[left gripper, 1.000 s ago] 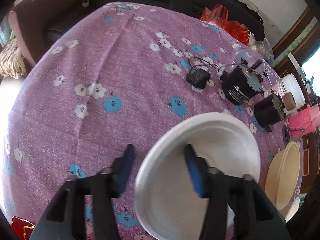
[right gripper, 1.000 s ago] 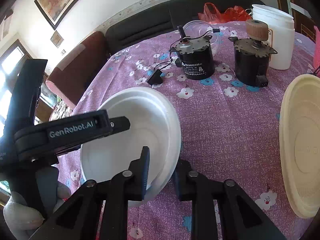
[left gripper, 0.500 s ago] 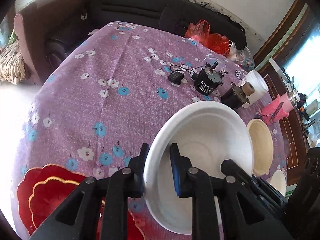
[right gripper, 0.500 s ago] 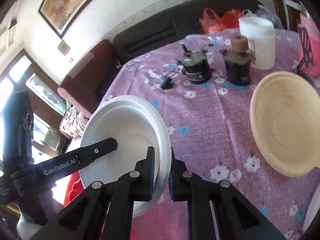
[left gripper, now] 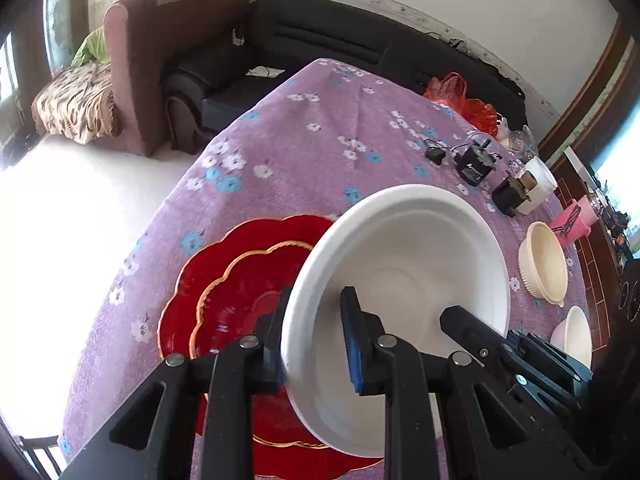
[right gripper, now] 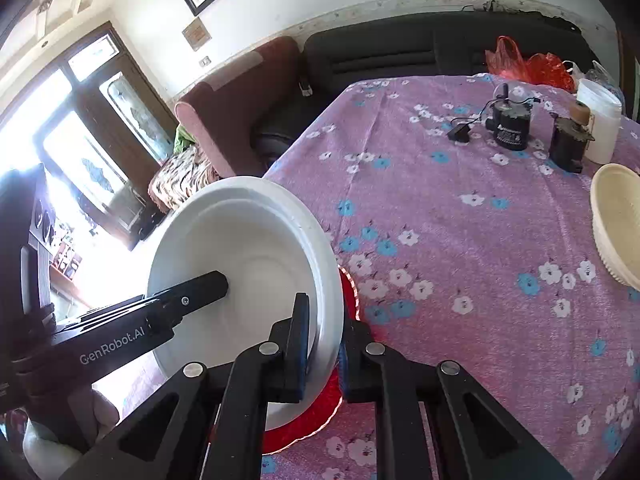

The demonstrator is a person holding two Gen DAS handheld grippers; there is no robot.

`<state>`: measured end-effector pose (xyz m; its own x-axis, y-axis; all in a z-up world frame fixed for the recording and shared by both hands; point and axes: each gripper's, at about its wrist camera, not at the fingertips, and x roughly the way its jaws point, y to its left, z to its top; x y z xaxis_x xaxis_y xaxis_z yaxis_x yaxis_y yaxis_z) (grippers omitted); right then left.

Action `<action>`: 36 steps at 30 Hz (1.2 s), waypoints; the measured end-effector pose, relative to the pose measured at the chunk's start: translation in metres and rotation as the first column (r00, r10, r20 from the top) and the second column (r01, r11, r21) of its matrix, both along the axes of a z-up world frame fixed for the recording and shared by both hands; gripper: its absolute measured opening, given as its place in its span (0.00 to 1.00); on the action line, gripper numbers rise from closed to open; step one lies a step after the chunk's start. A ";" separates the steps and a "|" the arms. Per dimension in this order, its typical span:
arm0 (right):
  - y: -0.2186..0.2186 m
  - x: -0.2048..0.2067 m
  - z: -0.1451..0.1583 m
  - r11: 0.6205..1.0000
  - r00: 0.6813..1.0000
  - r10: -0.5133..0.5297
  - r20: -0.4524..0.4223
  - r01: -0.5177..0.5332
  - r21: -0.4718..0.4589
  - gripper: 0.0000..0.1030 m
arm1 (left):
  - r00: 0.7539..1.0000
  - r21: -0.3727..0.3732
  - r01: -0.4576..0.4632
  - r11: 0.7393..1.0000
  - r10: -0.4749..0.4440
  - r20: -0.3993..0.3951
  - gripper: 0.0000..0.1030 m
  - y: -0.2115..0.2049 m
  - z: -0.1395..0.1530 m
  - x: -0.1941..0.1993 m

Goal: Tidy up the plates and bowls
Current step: 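Lift the white plate and lower it onto the red plate stack, then open both grippers and pull back from the stack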

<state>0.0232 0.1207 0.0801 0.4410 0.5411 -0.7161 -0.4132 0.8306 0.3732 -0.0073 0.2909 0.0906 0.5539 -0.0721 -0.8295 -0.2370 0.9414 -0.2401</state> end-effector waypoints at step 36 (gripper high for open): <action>0.020 -0.019 -0.009 1.000 0.996 -0.021 0.083 0.022 -0.017 0.50 | 0.958 0.045 -0.127 0.991 0.111 0.266 0.72 0.018 0.051 -0.106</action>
